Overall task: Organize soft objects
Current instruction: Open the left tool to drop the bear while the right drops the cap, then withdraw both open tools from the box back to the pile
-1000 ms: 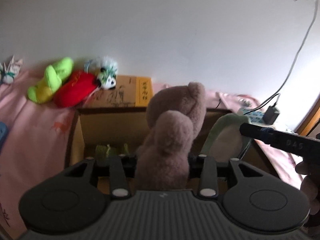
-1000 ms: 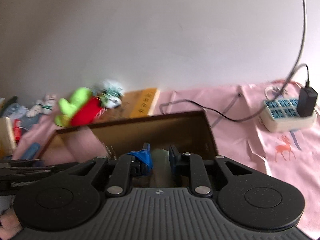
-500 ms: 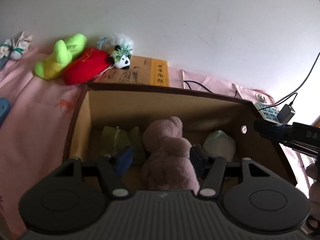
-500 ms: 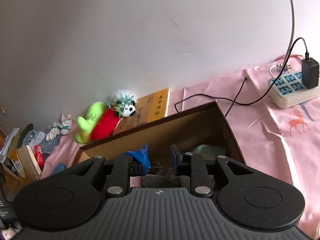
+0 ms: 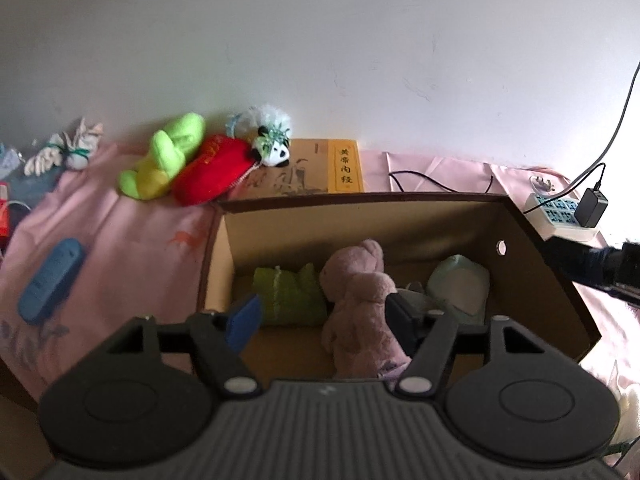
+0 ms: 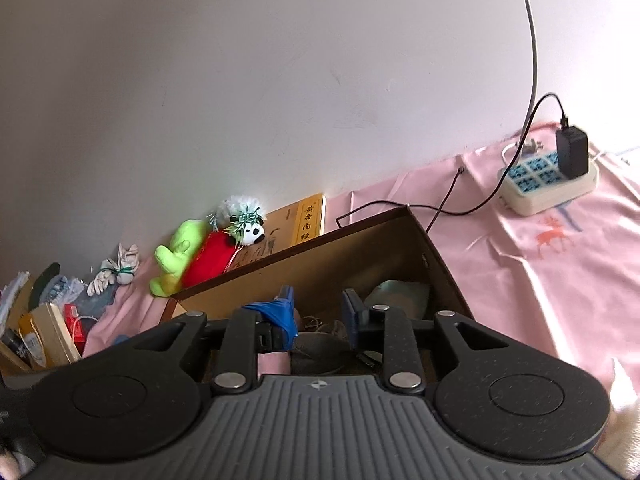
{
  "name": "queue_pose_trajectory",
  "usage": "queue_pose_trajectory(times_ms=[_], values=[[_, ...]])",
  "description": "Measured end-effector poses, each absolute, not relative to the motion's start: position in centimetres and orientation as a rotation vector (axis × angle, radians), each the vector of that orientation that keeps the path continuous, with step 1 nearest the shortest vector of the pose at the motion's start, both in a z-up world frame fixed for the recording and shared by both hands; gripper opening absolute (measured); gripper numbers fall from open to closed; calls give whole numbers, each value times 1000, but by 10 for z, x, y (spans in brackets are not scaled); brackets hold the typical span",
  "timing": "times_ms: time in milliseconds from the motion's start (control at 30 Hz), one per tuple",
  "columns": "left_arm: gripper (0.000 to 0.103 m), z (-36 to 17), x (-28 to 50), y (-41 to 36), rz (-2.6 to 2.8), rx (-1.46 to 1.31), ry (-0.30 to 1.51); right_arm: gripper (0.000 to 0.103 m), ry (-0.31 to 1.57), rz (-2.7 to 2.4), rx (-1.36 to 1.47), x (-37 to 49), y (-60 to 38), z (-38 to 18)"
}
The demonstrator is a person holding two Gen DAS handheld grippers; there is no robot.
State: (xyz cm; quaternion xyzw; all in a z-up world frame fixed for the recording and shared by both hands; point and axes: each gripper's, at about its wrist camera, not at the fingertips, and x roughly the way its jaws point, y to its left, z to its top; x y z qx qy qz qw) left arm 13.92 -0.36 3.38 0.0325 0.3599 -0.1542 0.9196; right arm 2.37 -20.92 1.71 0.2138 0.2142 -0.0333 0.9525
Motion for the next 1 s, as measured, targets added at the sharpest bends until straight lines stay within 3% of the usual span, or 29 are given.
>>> queue_pose_trajectory(times_ms=[1000], values=[[68,46,67,23,-226,124,738,10,465,35,278,-45,-168,12]])
